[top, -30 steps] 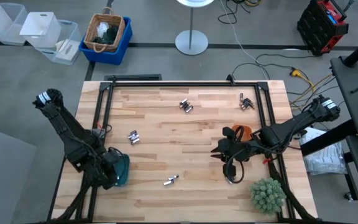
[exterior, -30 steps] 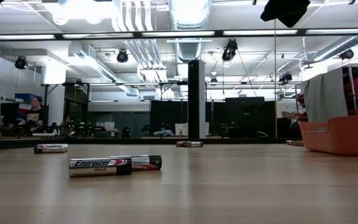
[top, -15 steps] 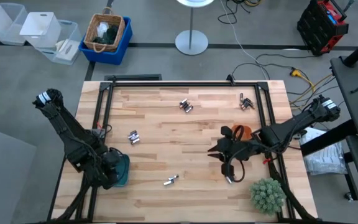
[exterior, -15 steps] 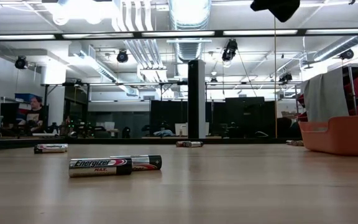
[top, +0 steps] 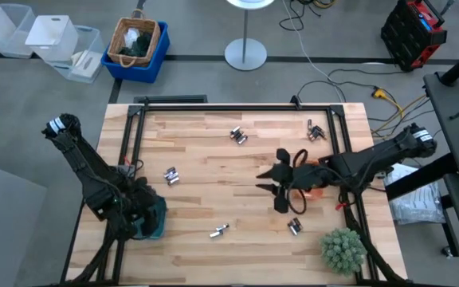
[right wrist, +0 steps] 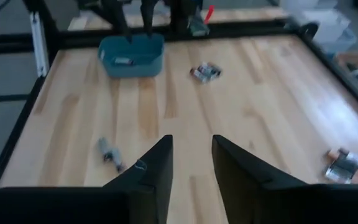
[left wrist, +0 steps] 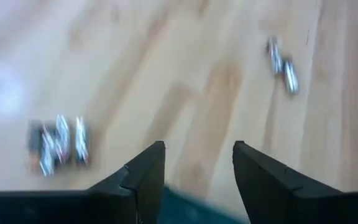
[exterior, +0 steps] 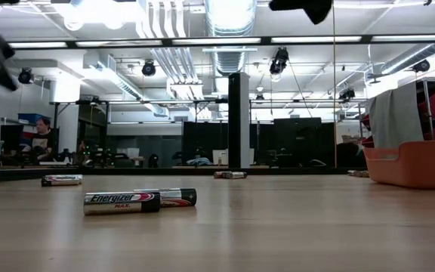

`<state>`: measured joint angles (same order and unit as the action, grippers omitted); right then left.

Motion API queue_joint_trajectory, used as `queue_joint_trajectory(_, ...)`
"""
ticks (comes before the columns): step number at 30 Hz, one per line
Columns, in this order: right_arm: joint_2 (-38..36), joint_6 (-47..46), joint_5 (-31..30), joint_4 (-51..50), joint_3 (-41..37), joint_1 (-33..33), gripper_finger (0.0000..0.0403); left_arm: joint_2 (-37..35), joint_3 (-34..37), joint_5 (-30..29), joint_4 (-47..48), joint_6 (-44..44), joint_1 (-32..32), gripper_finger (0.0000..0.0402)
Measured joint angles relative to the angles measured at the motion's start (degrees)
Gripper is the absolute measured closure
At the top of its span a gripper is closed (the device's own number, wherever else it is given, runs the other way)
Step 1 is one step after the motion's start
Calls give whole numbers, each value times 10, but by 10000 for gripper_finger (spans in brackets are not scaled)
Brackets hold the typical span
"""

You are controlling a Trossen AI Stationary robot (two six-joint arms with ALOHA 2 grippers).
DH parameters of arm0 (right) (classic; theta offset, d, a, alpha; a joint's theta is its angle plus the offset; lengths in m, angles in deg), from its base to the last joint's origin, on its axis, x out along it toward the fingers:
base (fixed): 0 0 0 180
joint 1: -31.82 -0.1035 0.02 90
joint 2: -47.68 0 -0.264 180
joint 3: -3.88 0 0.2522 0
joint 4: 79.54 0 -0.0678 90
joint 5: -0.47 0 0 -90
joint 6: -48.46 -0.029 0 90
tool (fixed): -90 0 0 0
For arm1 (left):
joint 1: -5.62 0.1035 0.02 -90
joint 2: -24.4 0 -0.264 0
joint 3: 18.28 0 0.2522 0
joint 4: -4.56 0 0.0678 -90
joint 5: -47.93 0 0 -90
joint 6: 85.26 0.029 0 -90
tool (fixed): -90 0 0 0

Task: Sort batteries
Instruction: Put the silver battery into the blue bin

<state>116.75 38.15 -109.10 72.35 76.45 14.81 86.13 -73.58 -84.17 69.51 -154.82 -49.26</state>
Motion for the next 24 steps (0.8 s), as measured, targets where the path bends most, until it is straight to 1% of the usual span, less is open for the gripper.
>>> queue_joint_trajectory(3,8,27,1,34,0,23,268,0,0,-84,-19,42,3,234)
queue_joint_trajectory(5,17,29,0,43,6,42,258,0,0,-119,-26,67,6,234)
queue_joint_trajectory(7,28,33,0,43,17,59,249,-1,-2,-140,-24,80,11,234)
queue_joint_trajectory(9,43,47,-1,44,34,73,243,-1,-10,-149,-23,96,18,234)
queue_joint_trajectory(12,73,73,0,40,67,94,239,-1,-28,-173,-23,135,26,234)
queue_joint_trajectory(15,108,80,0,20,109,114,239,-1,-46,-220,-23,179,34,234)
queue_joint_trajectory(20,164,87,0,-4,178,137,238,-1,-66,-314,-23,246,39,234)
queue_joint_trajectory(22,185,90,0,-21,202,147,238,-1,-69,-338,-22,266,41,234)
queue_joint_trajectory(24,204,91,0,-33,226,158,238,-1,-72,-341,-11,275,43,234)
